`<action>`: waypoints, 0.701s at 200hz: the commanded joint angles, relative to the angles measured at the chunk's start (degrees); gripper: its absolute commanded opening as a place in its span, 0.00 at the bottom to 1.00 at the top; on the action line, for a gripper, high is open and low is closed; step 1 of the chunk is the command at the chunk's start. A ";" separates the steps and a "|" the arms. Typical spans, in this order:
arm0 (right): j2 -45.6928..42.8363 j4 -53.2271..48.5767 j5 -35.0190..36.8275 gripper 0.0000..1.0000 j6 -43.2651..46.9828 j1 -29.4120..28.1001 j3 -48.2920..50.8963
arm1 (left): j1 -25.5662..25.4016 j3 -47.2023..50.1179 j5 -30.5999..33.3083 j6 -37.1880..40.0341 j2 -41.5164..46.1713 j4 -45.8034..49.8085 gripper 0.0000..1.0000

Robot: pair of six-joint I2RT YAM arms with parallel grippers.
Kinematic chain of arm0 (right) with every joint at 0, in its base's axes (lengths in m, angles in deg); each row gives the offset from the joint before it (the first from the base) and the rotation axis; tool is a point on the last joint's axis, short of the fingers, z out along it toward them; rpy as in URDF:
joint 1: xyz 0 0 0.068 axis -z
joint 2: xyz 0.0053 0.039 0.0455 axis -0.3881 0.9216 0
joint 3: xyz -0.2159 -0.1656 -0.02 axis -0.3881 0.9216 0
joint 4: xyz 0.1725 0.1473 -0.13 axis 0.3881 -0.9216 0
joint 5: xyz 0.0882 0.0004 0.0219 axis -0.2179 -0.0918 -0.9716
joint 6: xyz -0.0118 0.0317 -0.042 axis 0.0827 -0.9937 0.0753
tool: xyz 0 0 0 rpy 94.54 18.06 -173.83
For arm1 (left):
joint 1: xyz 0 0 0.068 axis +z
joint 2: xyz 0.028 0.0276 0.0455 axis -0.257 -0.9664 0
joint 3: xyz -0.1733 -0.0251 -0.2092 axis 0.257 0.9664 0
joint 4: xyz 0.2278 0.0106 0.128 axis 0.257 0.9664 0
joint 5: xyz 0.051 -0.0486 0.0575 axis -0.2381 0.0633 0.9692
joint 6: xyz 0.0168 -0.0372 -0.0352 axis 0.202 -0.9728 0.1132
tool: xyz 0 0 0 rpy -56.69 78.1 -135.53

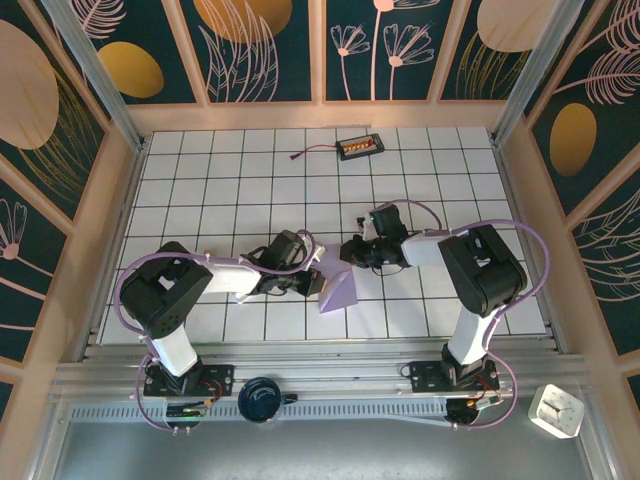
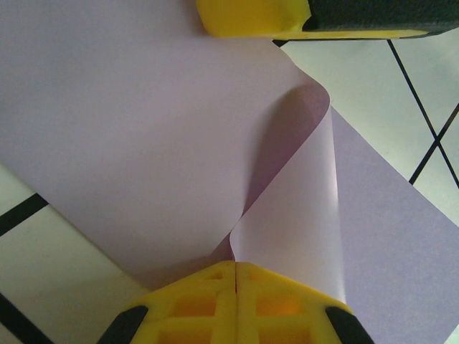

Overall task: Fold a paper plane with a square sheet of paper (pick it up from the middle)
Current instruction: Fold the triangle a second time at the center of the table.

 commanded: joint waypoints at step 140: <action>-3.76 -5.32 2.69 0.21 3.05 0.67 -2.26 | 0.40 -1.84 5.51 1.91 -4.05 9.51 0.00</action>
